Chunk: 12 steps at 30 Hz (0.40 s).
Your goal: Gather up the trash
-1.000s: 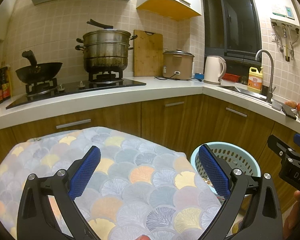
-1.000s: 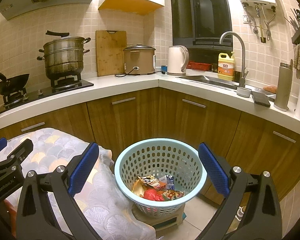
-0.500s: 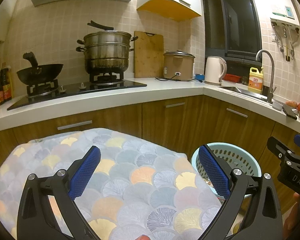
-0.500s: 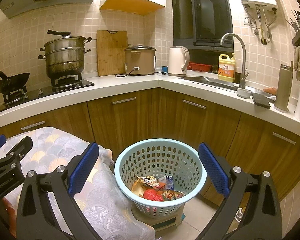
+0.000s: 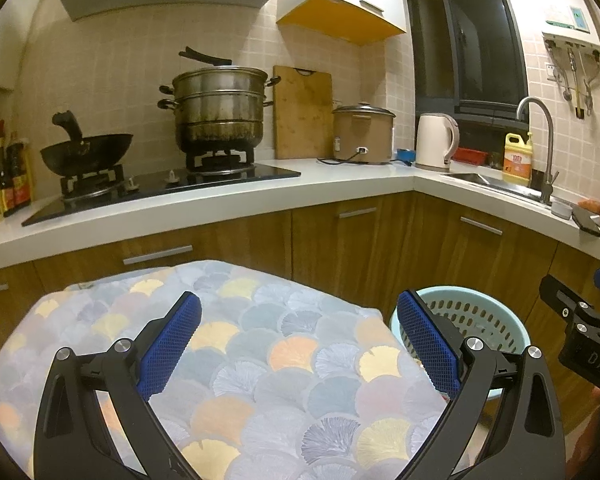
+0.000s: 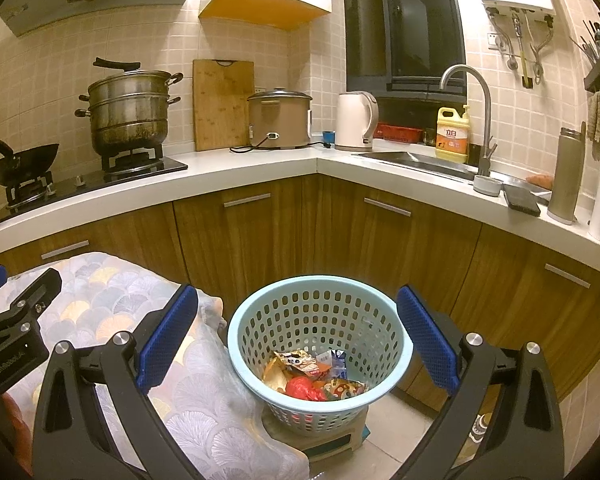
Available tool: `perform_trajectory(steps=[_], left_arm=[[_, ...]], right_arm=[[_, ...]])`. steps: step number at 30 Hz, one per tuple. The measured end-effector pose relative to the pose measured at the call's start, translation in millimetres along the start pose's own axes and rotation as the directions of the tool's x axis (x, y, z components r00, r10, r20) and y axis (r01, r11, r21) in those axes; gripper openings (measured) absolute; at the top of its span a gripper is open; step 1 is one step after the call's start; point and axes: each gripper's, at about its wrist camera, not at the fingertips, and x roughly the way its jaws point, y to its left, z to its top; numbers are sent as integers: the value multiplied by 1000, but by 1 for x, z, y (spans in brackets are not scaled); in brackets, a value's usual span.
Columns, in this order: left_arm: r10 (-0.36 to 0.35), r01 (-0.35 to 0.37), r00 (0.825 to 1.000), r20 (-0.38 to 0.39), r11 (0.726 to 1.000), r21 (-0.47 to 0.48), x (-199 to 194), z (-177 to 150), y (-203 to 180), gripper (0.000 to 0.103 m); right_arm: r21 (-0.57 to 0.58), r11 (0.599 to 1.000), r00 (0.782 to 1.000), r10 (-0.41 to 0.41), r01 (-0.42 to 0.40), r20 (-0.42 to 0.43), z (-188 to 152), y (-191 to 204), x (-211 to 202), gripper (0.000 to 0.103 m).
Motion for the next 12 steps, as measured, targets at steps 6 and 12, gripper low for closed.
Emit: perform_trajectory(steps=[6,12], left_arm=[[-25,24,999,-22,1000,-18,4,1,5,95],[-24,23,999,-23,999,-40,4,2,9,95]], right_arm=[[-7,1000,1000,-5,5,5,0,1,-1,95],[-1,1000,1000,-5,5,-2,1,-1,0,95]])
